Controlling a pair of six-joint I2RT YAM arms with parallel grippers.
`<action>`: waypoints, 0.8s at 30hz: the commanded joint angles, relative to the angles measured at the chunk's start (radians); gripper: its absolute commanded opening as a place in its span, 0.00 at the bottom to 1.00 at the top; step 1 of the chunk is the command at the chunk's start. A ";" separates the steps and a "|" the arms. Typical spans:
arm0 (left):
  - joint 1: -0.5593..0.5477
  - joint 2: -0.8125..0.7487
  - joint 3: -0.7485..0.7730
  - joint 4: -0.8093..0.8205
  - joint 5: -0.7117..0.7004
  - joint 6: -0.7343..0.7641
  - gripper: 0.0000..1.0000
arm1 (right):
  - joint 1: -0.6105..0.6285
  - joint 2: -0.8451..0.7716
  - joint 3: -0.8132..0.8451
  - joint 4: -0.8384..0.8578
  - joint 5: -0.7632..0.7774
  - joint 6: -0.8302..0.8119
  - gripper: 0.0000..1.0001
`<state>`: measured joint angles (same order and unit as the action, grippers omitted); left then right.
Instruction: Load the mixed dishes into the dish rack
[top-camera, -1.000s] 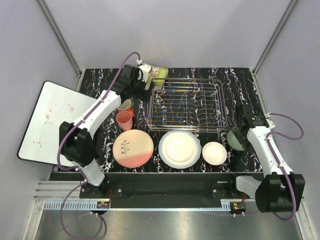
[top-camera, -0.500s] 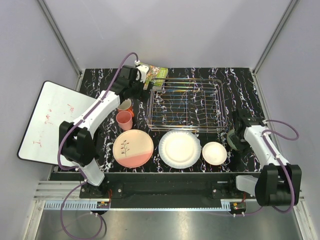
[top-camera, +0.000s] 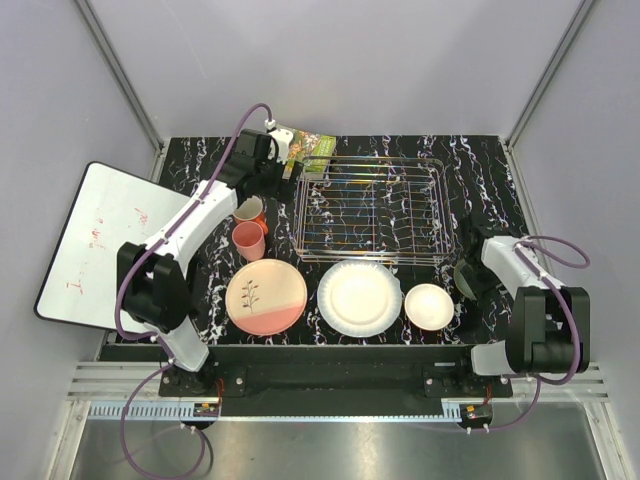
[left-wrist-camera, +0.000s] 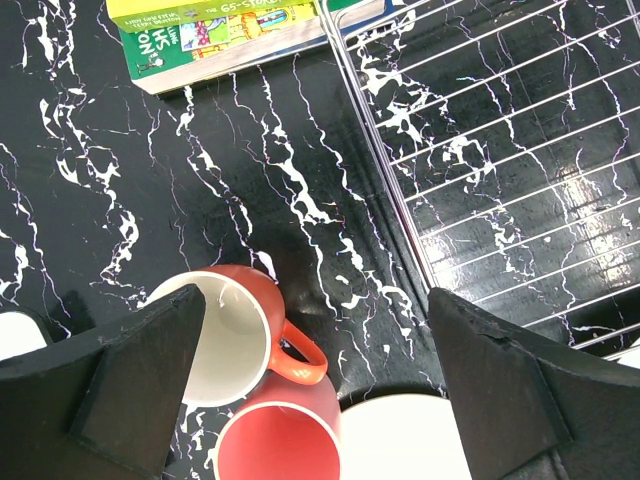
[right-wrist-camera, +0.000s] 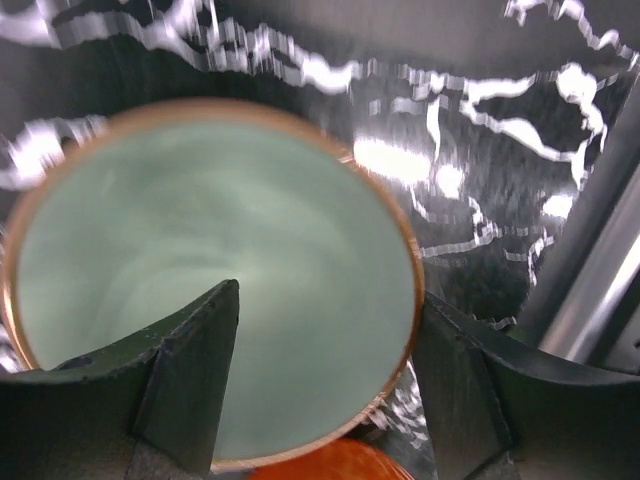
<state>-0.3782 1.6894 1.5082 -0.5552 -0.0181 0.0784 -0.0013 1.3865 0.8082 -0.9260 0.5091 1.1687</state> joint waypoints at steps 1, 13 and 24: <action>0.007 -0.040 0.000 0.038 0.012 0.007 0.99 | -0.077 0.028 0.062 0.039 0.098 0.025 0.73; 0.012 -0.040 -0.005 0.038 0.012 0.007 0.99 | -0.174 0.109 0.072 0.159 0.045 -0.004 0.65; 0.012 -0.046 0.007 0.034 0.012 0.004 0.99 | -0.198 0.149 0.072 0.231 -0.020 -0.023 0.35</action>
<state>-0.3717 1.6894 1.5017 -0.5545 -0.0177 0.0788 -0.1734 1.5257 0.8780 -0.7620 0.5186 1.1484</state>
